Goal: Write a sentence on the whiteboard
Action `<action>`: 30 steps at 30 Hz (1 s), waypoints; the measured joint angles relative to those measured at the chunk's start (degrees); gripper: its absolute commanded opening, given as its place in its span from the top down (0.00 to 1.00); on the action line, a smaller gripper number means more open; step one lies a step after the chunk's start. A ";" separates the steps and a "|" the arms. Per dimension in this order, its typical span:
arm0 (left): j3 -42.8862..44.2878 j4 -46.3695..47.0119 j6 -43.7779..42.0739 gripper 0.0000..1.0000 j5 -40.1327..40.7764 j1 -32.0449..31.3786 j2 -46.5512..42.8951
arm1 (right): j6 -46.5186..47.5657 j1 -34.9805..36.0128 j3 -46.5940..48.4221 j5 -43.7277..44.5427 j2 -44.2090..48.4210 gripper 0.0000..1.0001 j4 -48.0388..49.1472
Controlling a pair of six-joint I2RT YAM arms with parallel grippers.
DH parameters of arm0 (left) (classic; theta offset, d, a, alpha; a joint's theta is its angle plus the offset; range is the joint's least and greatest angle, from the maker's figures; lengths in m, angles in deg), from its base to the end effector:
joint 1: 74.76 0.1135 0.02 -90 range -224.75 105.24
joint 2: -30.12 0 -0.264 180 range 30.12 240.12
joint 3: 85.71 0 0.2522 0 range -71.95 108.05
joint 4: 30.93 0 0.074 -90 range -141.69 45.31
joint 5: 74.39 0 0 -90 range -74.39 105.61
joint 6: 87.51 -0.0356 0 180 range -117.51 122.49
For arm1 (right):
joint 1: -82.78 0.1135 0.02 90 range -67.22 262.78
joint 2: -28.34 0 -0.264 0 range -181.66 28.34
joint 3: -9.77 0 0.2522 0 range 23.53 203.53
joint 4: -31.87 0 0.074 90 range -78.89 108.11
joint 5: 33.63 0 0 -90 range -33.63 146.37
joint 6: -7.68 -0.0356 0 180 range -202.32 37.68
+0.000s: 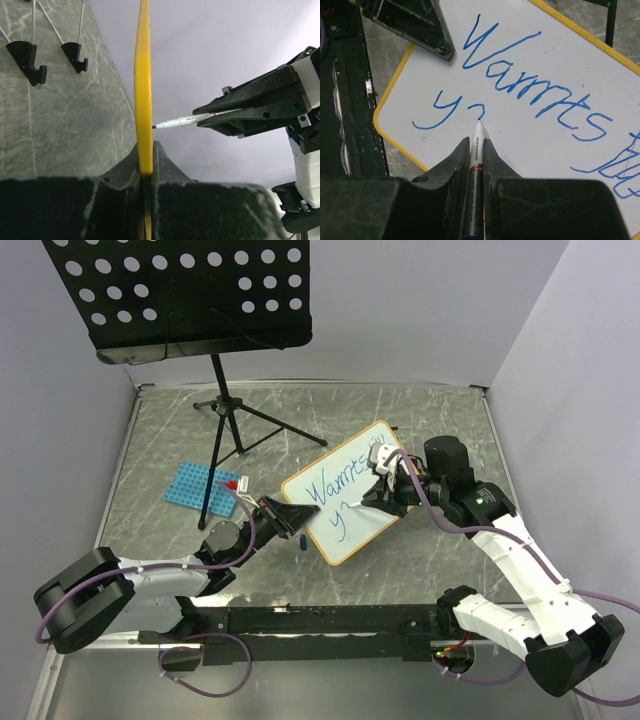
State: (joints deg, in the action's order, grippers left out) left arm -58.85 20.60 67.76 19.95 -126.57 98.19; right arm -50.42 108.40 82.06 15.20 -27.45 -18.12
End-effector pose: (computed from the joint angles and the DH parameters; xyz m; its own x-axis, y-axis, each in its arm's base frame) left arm 0.1374 -0.1704 0.2119 -0.6237 -0.6720 -0.3993 0.4092 0.1545 -0.8993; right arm 0.1679 0.1065 0.3478 0.0112 -0.4358 -0.9000 -0.9595 0.2486 -0.1323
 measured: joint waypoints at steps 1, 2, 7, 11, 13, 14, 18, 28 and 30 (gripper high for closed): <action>0.00 -0.02 0.00 0.99 0.00 0.00 0.00 | 0.24 0.00 -0.07 -0.07 0.15 1.00 -0.28; 0.00 -0.02 -0.02 0.99 -0.02 0.00 0.00 | 0.57 0.00 -0.15 -0.20 0.26 1.00 -0.72; 0.00 -0.04 -0.07 0.99 0.00 0.26 0.02 | 1.46 0.00 -0.57 -1.01 0.63 1.00 -2.45; 0.00 -0.02 -0.04 0.99 -0.09 0.26 0.02 | 2.36 0.02 -0.59 -2.40 0.63 1.00 -3.63; 0.00 0.02 -0.04 0.99 -0.13 0.28 0.04 | 2.71 0.15 -0.59 -3.15 0.63 1.00 -4.28; 0.00 0.07 -0.02 0.99 -0.22 0.31 0.07 | 2.75 0.17 -0.59 -3.45 0.63 1.00 -4.57; 0.00 0.28 0.07 0.99 -0.50 0.31 0.17 | 2.95 0.52 -0.59 -4.55 0.48 1.00 -5.38; 0.00 0.24 0.11 0.99 -0.59 0.48 0.61 | 1.51 1.20 -0.37 -4.70 -1.16 1.00 -3.76; 0.00 0.24 0.15 0.99 -0.63 0.52 0.85 | 0.92 1.25 -0.31 -4.20 -1.51 1.00 -2.75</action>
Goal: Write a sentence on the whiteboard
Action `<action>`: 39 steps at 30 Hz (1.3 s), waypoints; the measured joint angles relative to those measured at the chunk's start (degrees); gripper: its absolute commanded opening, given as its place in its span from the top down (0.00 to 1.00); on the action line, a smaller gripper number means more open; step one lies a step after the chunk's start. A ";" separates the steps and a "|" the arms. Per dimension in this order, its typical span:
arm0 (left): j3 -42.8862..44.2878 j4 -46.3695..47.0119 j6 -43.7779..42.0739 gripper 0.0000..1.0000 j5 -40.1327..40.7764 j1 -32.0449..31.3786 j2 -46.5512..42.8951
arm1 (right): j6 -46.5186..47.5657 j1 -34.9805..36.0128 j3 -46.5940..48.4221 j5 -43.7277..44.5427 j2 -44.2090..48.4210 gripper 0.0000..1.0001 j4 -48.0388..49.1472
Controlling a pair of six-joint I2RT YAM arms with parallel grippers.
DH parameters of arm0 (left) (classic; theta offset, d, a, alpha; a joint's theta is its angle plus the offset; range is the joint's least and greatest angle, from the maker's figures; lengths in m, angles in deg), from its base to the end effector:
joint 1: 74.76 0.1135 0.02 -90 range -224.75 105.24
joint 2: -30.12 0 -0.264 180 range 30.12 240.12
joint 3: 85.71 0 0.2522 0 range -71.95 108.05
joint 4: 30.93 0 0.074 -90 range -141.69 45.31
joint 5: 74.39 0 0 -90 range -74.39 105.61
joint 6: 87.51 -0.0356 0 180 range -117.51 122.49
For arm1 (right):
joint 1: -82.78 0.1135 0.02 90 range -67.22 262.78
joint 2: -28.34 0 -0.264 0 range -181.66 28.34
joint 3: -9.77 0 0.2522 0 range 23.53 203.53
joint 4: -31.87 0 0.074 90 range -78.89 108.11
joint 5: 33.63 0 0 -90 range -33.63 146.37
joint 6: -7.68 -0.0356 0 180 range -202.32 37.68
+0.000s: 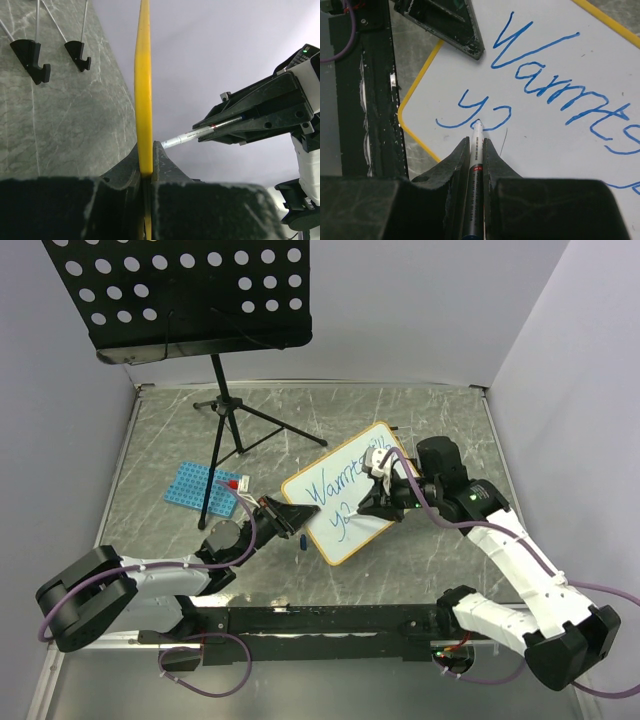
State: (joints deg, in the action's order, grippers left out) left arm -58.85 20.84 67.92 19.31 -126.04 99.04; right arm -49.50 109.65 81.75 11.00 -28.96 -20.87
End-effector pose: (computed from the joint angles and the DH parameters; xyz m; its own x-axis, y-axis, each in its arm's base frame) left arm 0.1396 -0.1704 0.2094 -0.6280 -0.6675 -0.3999 0.4031 0.1605 -0.9010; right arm 0.1663 0.1127 0.3385 -0.0191 -0.4366 -0.8995 -0.9849 0.1628 -0.0581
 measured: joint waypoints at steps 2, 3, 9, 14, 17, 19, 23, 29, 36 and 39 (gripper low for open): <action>0.00 -0.11 -0.02 0.99 0.00 0.00 0.00 | -0.46 0.00 0.33 0.52 -0.42 1.00 0.70; 0.00 -0.11 -0.02 0.99 0.02 0.00 0.02 | -0.81 0.00 0.57 0.83 -0.61 1.00 1.11; 0.00 0.15 0.07 0.99 0.00 0.00 0.02 | -2.16 0.00 1.27 1.97 -1.20 1.00 3.72; 0.00 0.33 0.24 0.99 -0.04 0.00 0.02 | -2.97 -0.02 1.95 2.10 -1.42 1.00 4.50; 0.00 0.37 0.24 0.99 -0.04 0.00 0.02 | -3.19 -0.59 2.23 1.97 -1.36 1.00 4.57; 0.00 0.57 0.24 0.99 -0.04 0.00 0.02 | -3.19 -1.31 2.23 1.95 -0.98 1.00 4.59; 0.00 1.07 0.26 0.99 -0.07 0.00 0.02 | -3.17 -2.95 2.23 1.92 -0.02 1.00 4.63; 0.00 1.09 0.28 0.99 -0.09 0.00 0.02 | -3.17 -3.63 2.10 2.27 1.22 1.00 4.81; 0.00 1.07 0.28 0.99 -0.39 0.00 0.02 | -2.95 -3.63 1.31 2.47 1.03 1.00 4.68; 0.00 1.07 0.28 0.99 -0.39 0.00 0.00 | -2.82 -3.63 0.90 2.51 0.70 1.00 4.59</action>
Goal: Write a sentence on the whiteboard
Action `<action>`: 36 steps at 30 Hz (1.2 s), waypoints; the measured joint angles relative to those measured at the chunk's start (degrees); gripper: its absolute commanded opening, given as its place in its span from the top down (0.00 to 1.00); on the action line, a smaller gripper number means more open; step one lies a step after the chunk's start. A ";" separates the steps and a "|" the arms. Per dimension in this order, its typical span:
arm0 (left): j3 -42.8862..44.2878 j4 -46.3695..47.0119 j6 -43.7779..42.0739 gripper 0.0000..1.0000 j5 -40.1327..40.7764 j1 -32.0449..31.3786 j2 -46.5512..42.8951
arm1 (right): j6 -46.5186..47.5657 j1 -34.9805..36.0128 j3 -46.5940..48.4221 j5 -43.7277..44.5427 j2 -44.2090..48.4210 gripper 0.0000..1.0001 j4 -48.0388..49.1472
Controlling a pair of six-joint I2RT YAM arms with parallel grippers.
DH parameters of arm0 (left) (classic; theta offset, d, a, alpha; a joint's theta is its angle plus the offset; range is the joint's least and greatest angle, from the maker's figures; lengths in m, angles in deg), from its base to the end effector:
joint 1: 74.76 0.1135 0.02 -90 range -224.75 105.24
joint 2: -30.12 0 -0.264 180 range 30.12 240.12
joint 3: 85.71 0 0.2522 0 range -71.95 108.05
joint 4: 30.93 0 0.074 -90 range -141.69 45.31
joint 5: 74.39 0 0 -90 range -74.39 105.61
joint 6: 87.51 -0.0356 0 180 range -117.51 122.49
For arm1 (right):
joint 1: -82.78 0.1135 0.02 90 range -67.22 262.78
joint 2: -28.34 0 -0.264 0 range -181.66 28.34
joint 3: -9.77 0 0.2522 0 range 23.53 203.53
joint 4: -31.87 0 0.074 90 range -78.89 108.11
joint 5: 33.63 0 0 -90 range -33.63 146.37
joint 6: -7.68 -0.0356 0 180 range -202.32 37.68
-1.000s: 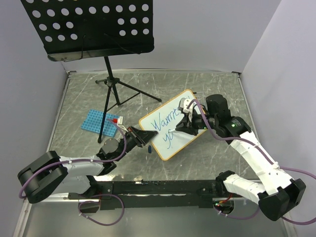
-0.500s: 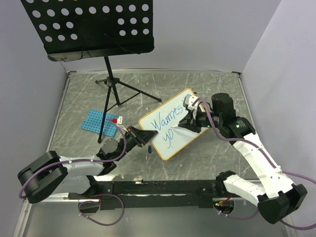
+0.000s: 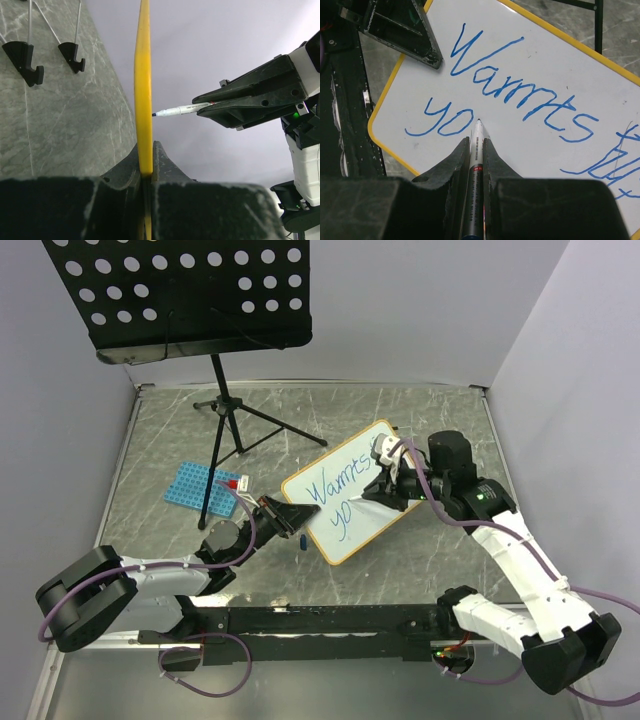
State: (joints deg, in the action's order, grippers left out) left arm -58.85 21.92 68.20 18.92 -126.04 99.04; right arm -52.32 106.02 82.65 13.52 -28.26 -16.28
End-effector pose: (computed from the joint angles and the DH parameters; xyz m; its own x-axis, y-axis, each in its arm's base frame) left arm 0.1392 -0.1703 0.2114 -0.6294 -0.6696 -0.3942 0.4126 0.1419 -0.8998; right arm 0.1758 0.1019 0.3517 -0.0102 -0.4033 -0.9150 -0.9527 0.2819 -0.1137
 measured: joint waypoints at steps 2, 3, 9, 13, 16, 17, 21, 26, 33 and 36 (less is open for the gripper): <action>0.00 -0.11 -0.04 0.99 0.00 0.04 0.00 | 0.17 -0.02 -0.31 0.00 0.00 1.00 -0.07; 0.00 -0.20 -0.04 0.99 0.00 0.11 0.00 | 0.33 -0.02 -0.33 0.00 0.00 1.00 -0.28; 0.00 -0.50 -0.09 0.99 0.07 0.22 0.00 | 1.46 -0.02 -0.76 -0.07 0.11 1.00 -1.25; 0.00 -1.33 -0.11 0.99 0.13 0.28 0.00 | 1.97 -0.04 -1.95 -0.11 0.79 1.00 -2.40; -0.02 -1.38 -0.11 0.99 0.15 0.28 0.00 | 2.36 -0.04 -2.34 -0.13 1.40 1.00 -3.34; -0.02 -1.36 -0.11 0.99 0.15 0.28 0.00 | 2.47 -0.04 -2.40 -0.13 1.57 1.00 -3.43; -0.02 -1.33 -0.09 0.99 0.13 0.28 -0.09 | 2.69 -0.15 -2.75 -0.07 2.16 1.00 -3.93; -0.02 -1.40 -0.13 0.99 0.37 0.37 -0.09 | 2.58 -1.01 -2.93 0.22 2.14 1.00 -3.82; -0.46 -1.29 -0.09 0.99 0.57 0.48 -0.22 | 1.99 -1.92 -2.89 1.33 1.86 1.00 -2.67; -0.66 -1.31 -0.07 0.99 0.52 0.48 -0.22 | 1.51 -2.16 -2.86 1.64 1.31 1.00 -1.90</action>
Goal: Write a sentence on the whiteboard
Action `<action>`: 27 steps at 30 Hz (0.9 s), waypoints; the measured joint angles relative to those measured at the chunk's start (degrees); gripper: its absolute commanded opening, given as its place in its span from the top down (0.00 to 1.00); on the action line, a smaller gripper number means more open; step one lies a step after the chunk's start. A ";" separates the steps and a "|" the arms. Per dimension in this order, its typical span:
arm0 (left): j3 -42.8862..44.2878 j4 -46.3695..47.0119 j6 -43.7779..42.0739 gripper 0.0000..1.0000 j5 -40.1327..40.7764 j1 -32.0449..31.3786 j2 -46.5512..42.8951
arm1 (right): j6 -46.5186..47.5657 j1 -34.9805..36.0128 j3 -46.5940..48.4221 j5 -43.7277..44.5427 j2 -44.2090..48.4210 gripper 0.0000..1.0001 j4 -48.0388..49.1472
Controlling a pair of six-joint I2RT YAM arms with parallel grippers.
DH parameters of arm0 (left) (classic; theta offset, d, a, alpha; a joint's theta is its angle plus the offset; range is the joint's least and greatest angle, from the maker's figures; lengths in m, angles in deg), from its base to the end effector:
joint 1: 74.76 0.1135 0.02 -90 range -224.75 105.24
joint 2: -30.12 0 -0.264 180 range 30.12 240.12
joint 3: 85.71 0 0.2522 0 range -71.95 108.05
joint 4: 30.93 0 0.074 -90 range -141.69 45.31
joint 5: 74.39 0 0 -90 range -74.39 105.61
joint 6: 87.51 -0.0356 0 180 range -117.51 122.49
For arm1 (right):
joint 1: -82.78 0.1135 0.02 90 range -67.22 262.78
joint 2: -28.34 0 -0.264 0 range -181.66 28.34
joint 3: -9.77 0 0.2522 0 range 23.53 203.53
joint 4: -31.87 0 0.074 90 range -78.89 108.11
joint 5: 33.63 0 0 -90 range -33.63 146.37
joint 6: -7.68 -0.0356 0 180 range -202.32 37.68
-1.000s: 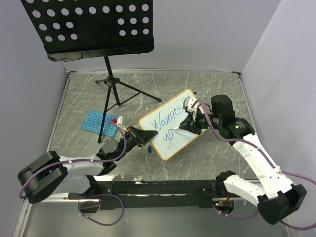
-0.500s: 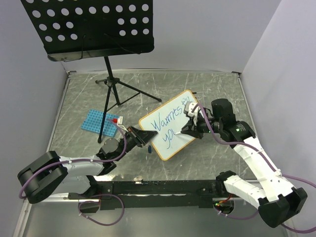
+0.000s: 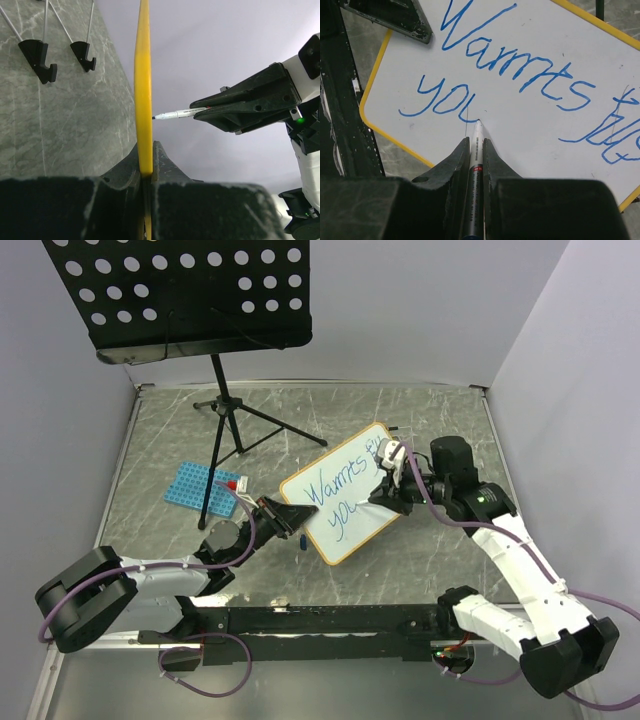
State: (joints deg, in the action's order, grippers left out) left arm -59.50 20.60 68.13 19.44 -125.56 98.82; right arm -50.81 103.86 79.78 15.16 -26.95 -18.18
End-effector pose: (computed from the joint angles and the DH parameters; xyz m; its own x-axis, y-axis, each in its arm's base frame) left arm 0.1398 -0.1676 0.2063 -0.6254 -0.6713 -0.3978 0.3922 0.1703 -0.9040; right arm 0.1743 0.0923 0.3363 -0.0565 -0.4432 -0.8947 -0.9403 0.3249 -0.1016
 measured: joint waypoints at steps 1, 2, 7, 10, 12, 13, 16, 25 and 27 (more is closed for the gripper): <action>0.00 -0.02 0.00 0.99 0.02 0.00 0.00 | -0.17 -0.07 0.07 0.02 -0.24 1.00 0.22; 0.00 -0.02 -0.02 0.99 0.07 0.02 0.00 | -0.39 -0.11 0.20 0.02 -0.52 1.00 0.42; -0.02 -0.02 0.02 0.99 0.04 0.07 0.00 | -1.22 -0.39 1.42 -0.11 -2.08 1.00 1.86; 0.00 0.00 0.02 0.99 0.02 0.07 0.00 | -1.88 -0.44 1.92 -0.11 -2.80 1.00 2.95; -0.02 0.00 0.02 0.99 0.02 0.07 0.00 | -2.08 -0.48 1.95 -0.15 -2.99 1.00 3.21; -0.02 -0.02 0.00 0.99 0.04 0.07 0.00 | -2.10 -0.50 1.95 -0.15 -3.08 1.00 3.28; -0.02 -0.04 0.00 0.99 0.04 0.07 0.00 | -2.10 -0.50 1.95 -0.17 -3.15 1.00 3.26; -0.02 0.02 0.02 0.99 -0.15 0.07 0.00 | -1.53 -0.79 1.81 -0.39 -2.32 1.00 2.12; 0.00 0.15 0.02 0.99 -0.24 0.07 0.00 | -1.33 -0.94 1.49 -0.42 -1.57 1.00 1.49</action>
State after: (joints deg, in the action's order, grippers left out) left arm -59.50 20.76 68.16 19.20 -125.50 98.82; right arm -52.14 102.92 81.27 14.74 -28.52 -16.70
